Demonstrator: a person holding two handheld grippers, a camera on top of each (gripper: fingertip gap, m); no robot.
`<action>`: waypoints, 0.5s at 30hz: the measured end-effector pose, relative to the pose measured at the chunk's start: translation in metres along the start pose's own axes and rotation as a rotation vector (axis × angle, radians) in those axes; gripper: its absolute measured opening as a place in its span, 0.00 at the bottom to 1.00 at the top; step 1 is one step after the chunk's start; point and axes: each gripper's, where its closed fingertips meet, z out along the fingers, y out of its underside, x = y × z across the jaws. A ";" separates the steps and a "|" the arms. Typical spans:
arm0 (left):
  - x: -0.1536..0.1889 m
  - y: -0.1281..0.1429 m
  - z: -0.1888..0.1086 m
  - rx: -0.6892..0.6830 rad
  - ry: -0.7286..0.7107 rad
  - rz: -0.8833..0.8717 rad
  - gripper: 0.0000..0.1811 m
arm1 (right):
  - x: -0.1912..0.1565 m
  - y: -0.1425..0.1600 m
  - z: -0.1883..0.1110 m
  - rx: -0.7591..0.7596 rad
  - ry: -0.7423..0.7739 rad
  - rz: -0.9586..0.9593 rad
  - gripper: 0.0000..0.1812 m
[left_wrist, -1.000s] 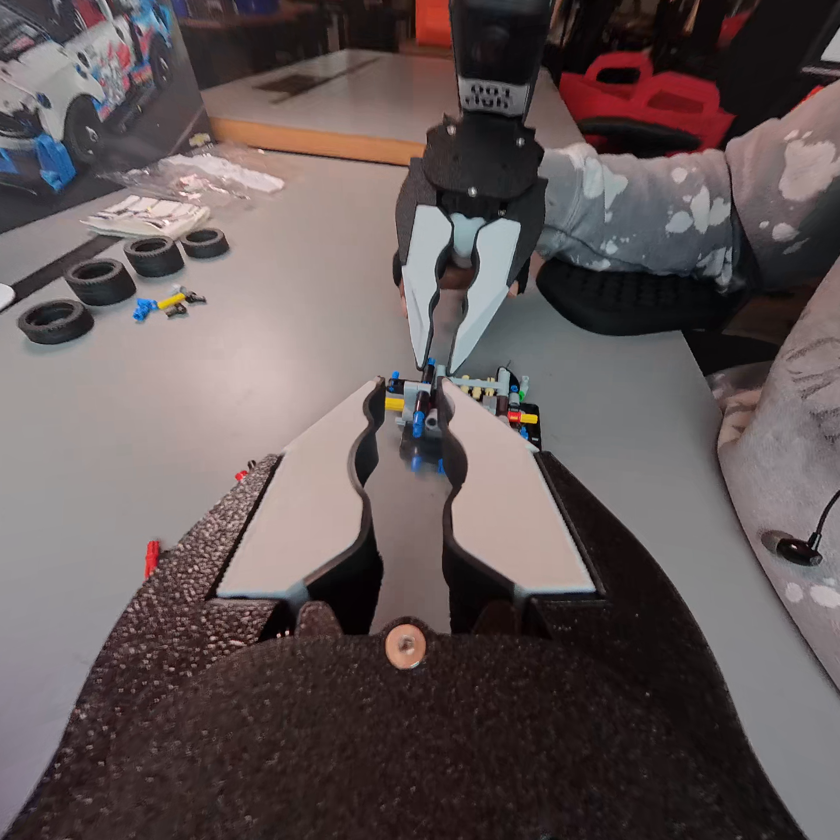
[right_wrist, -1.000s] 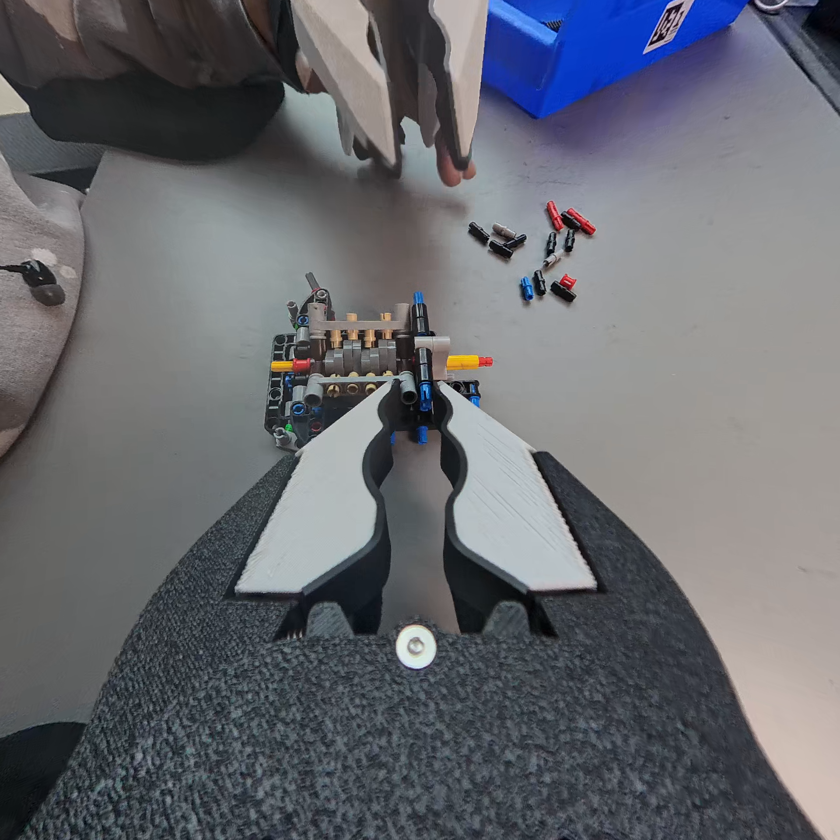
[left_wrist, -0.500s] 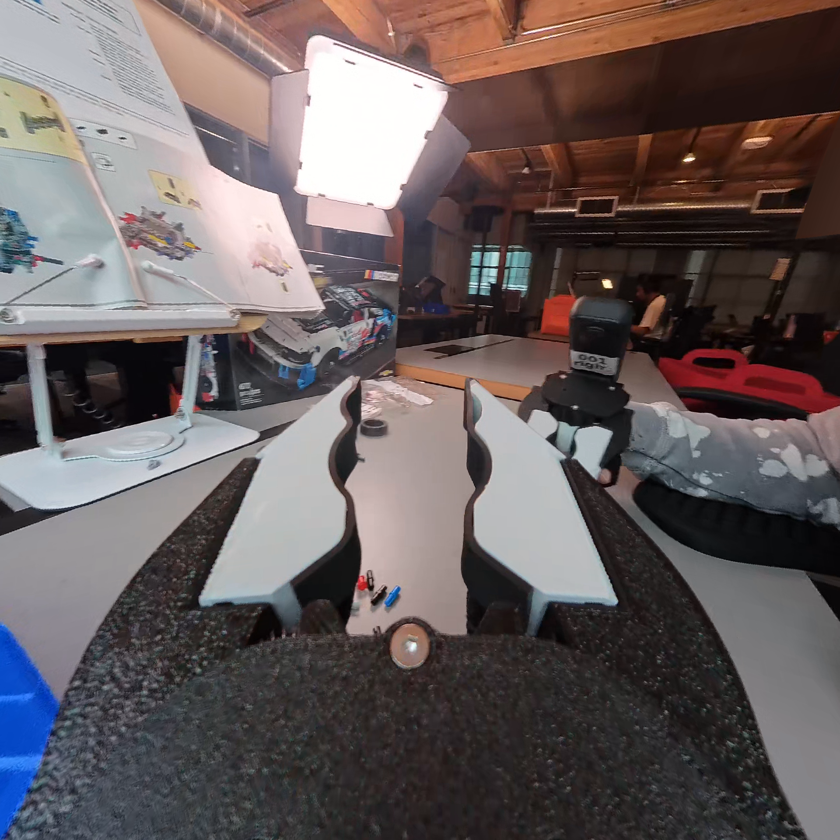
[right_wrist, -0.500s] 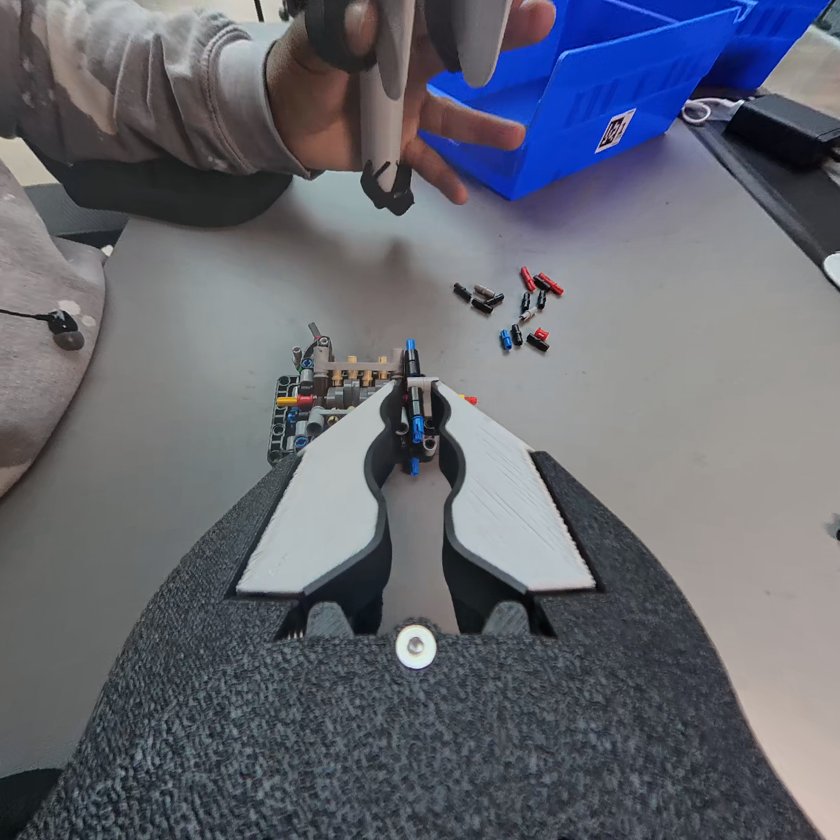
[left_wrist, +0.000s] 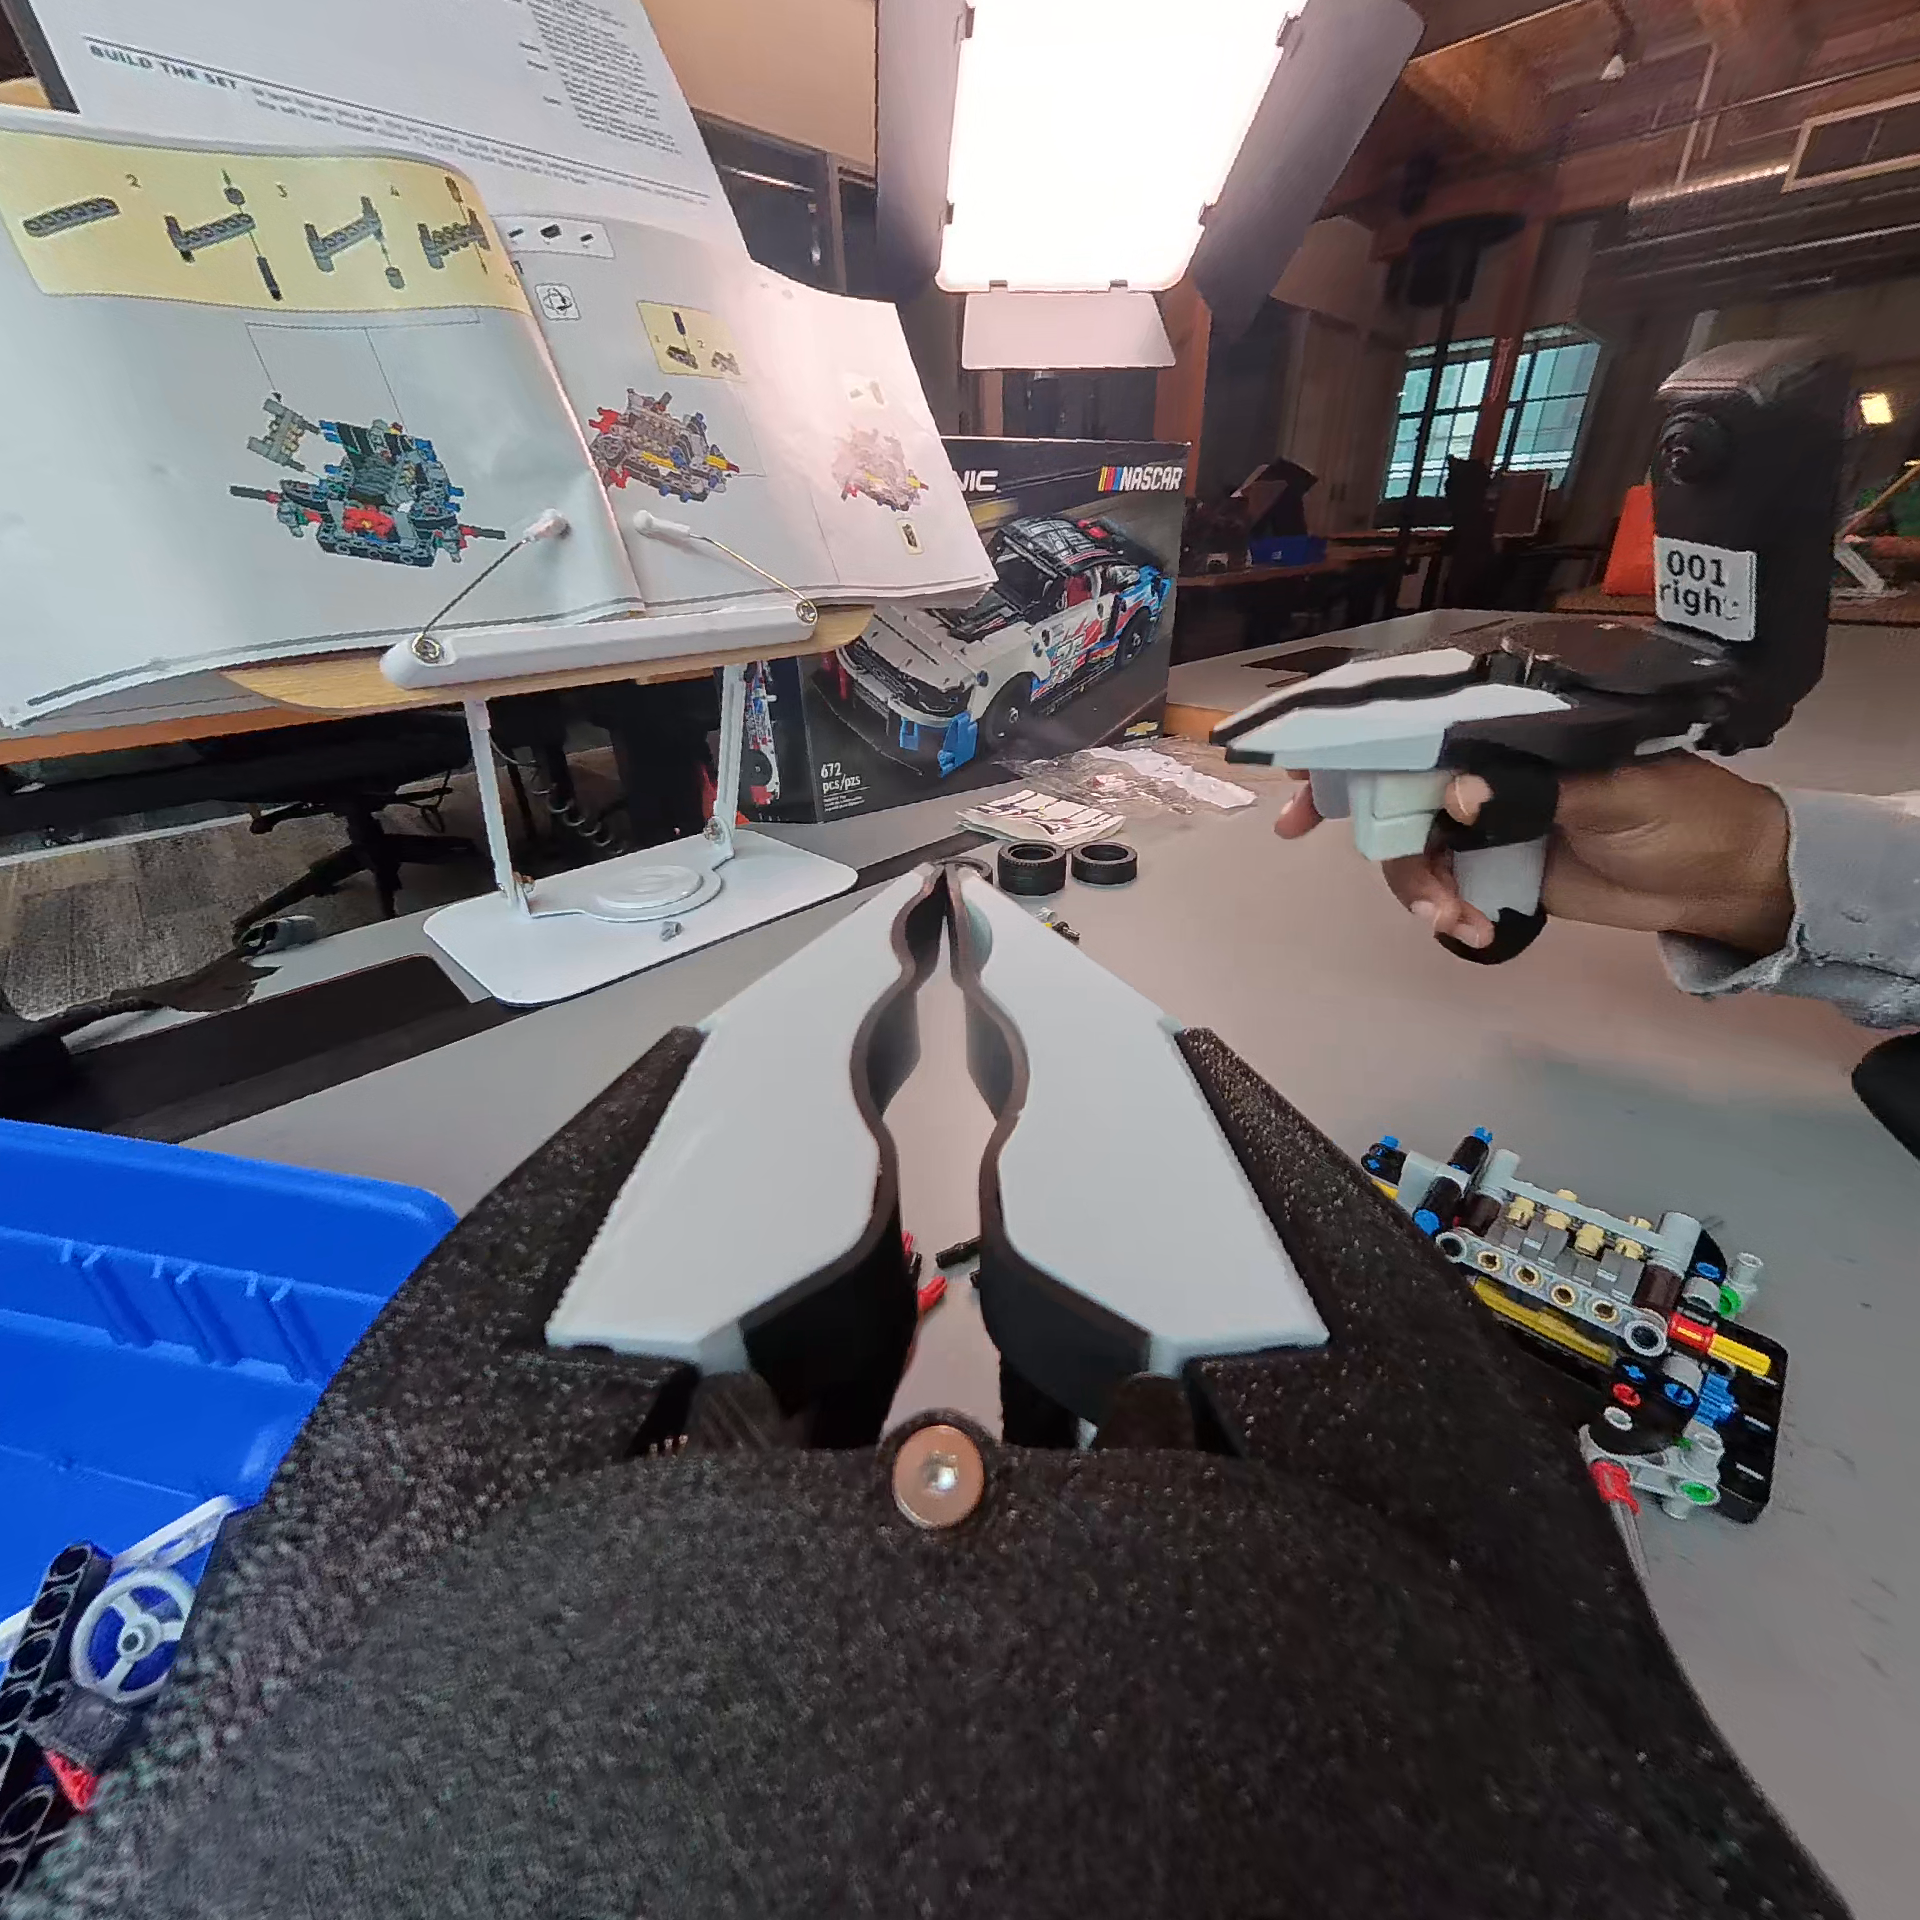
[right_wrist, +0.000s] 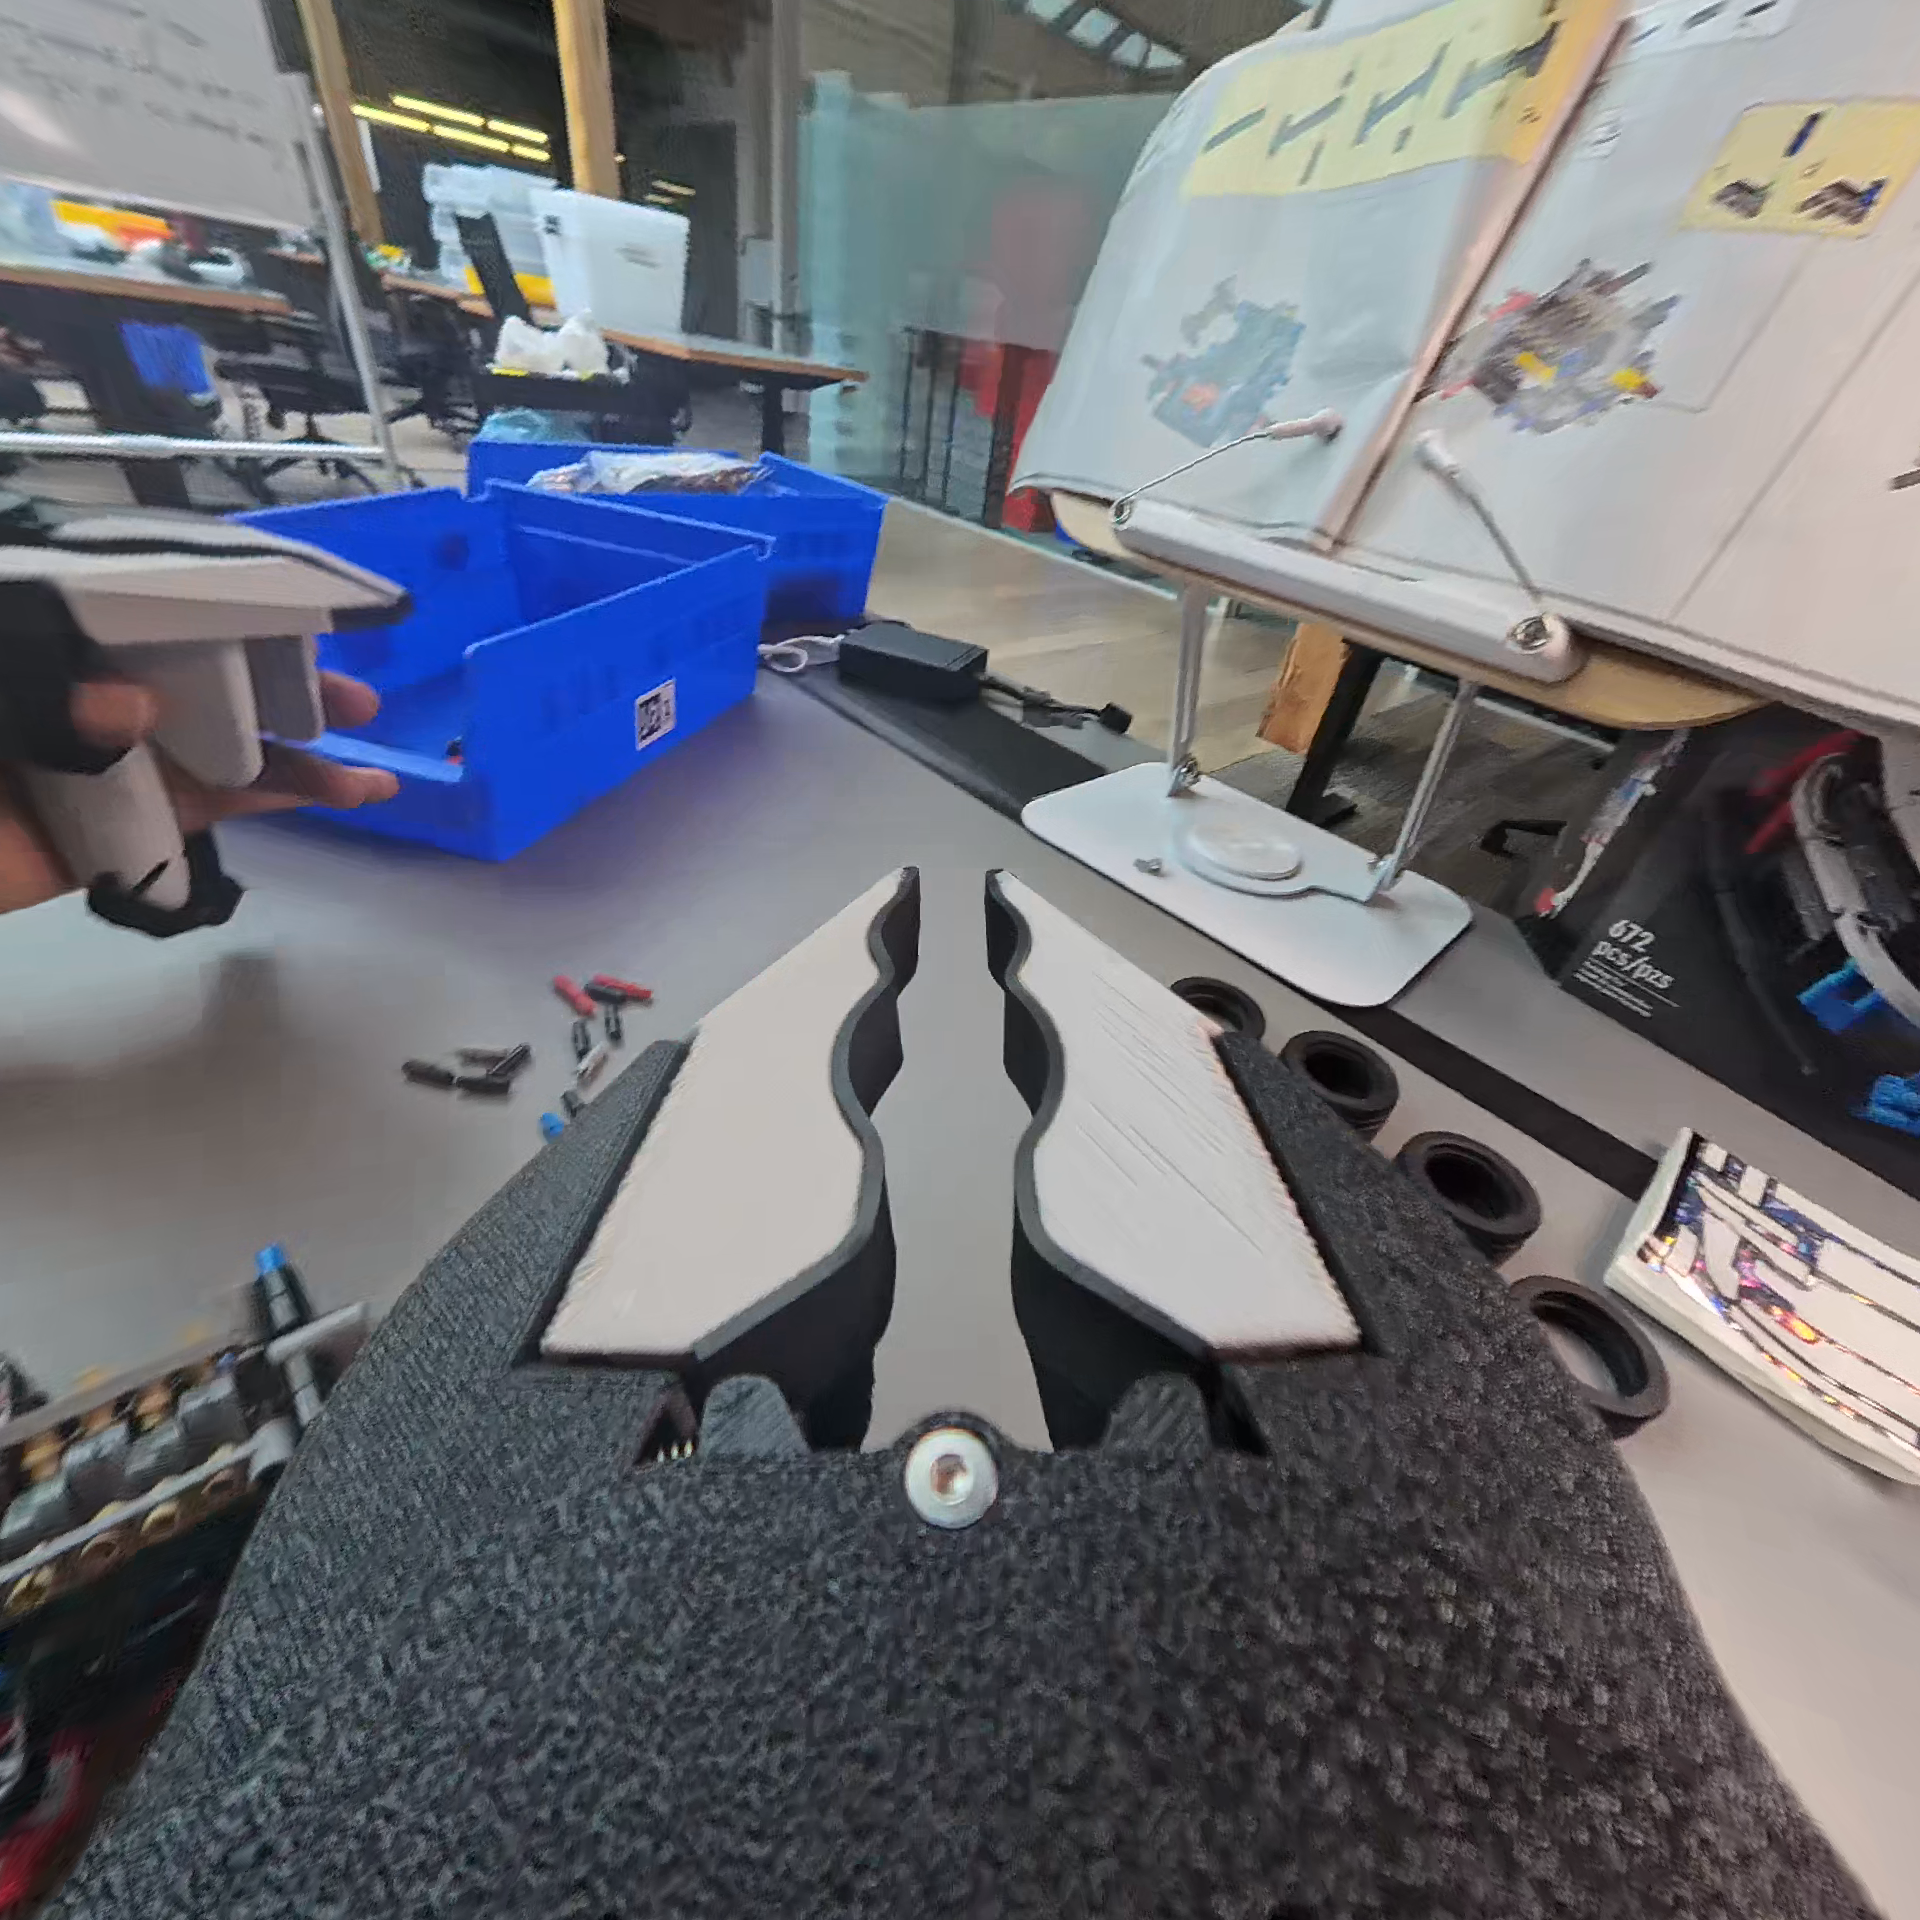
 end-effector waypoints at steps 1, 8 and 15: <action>-0.003 0.002 0.000 -0.008 -0.008 -0.016 0.00 | 0.010 -0.005 0.005 0.015 0.037 0.015 0.07; -0.003 -0.001 -0.001 0.022 0.032 -0.040 0.00 | 0.068 -0.048 0.045 0.150 0.229 0.038 0.06; 0.009 0.004 0.003 -0.001 0.062 0.012 0.00 | 0.101 -0.062 0.079 0.198 0.296 0.048 0.07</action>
